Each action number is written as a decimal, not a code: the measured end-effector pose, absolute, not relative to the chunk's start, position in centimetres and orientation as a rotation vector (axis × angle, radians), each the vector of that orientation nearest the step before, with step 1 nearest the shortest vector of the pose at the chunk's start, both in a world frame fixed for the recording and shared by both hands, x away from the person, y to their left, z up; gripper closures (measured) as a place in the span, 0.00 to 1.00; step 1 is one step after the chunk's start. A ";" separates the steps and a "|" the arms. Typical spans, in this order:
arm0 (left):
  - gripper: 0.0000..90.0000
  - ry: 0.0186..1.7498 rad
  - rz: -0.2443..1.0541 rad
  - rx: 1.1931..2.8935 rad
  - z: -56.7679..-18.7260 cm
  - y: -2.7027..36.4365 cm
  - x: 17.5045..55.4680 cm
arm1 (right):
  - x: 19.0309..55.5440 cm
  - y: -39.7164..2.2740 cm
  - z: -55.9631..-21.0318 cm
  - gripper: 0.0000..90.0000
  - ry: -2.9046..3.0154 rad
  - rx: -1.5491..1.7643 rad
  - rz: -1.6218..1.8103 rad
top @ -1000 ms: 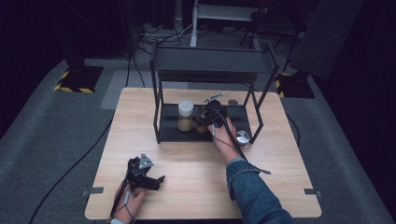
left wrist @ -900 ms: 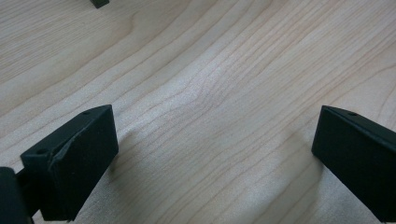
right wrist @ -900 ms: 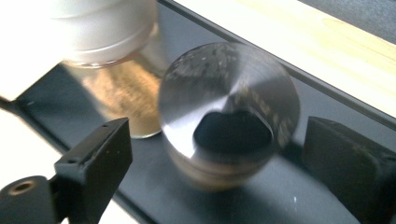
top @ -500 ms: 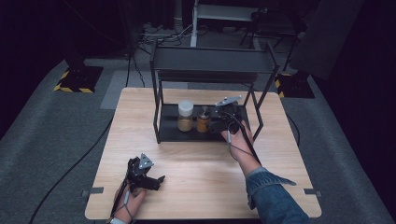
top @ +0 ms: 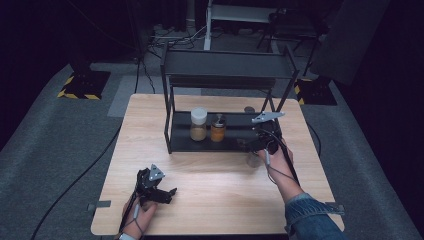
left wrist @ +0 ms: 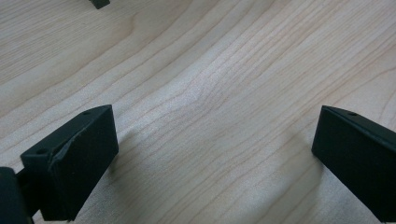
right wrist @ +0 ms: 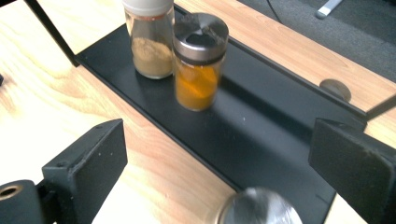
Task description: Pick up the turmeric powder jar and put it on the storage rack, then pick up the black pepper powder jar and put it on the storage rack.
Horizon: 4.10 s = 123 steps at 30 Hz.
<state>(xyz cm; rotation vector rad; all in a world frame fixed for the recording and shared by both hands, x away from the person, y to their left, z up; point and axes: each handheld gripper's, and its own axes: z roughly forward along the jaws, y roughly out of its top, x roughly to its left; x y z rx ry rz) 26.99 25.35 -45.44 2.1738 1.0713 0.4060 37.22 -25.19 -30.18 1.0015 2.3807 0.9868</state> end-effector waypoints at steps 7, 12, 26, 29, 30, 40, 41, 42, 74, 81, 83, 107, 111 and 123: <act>0.00 1.071 0.406 2.173 -45.5 25.4 27.0 | 35.6 -27.4 -30.3 0.04 2.364 1.005 1.013; 0.00 1.067 0.407 2.176 -45.4 25.3 27.1 | 34.3 -28.8 -30.3 0.04 2.349 1.002 1.031; 0.00 1.065 0.405 2.178 -45.4 25.3 27.2 | 30.6 -32.2 -30.4 0.03 2.302 1.005 1.049; 0.00 1.065 0.406 2.178 -45.4 25.3 27.2 | 30.0 -32.8 -30.7 0.03 2.295 1.010 1.060; 0.00 1.065 0.405 2.178 -45.4 25.3 27.2 | 29.8 -33.1 -31.0 0.03 2.291 1.011 1.064; 0.00 1.066 0.406 2.178 -45.4 25.3 27.2 | 29.0 -34.8 -32.8 0.03 2.294 1.067 1.040; 0.00 1.066 0.407 2.178 -45.4 25.3 27.2 | 29.0 -34.9 -33.0 0.03 2.296 1.070 1.040; 0.00 1.066 0.406 2.178 -45.4 25.3 27.2 | 29.1 -35.1 -33.3 0.03 2.300 1.082 1.038; 0.00 1.069 0.406 2.177 -45.4 25.3 27.2 | 30.9 -35.4 -37.7 0.03 2.309 1.156 0.982; 0.00 1.068 0.406 2.178 -45.4 25.3 27.2 | 31.1 -35.3 -38.5 0.03 2.310 1.166 0.987; 0.00 1.069 0.406 2.177 -45.4 25.3 27.2 | 31.2 -35.3 -38.6 0.03 2.314 1.166 0.986; 0.00 1.071 0.407 2.176 -45.4 25.2 27.2 | 31.9 -35.1 -39.7 0.03 2.315 1.169 1.003; 0.00 1.074 0.407 2.175 -45.4 25.2 27.2 | 32.2 -34.9 -39.8 0.03 2.317 1.167 0.998; 0.00 1.074 0.407 2.175 -45.4 25.2 27.2 | 33.8 -33.7 -40.3 0.03 2.342 1.158 0.988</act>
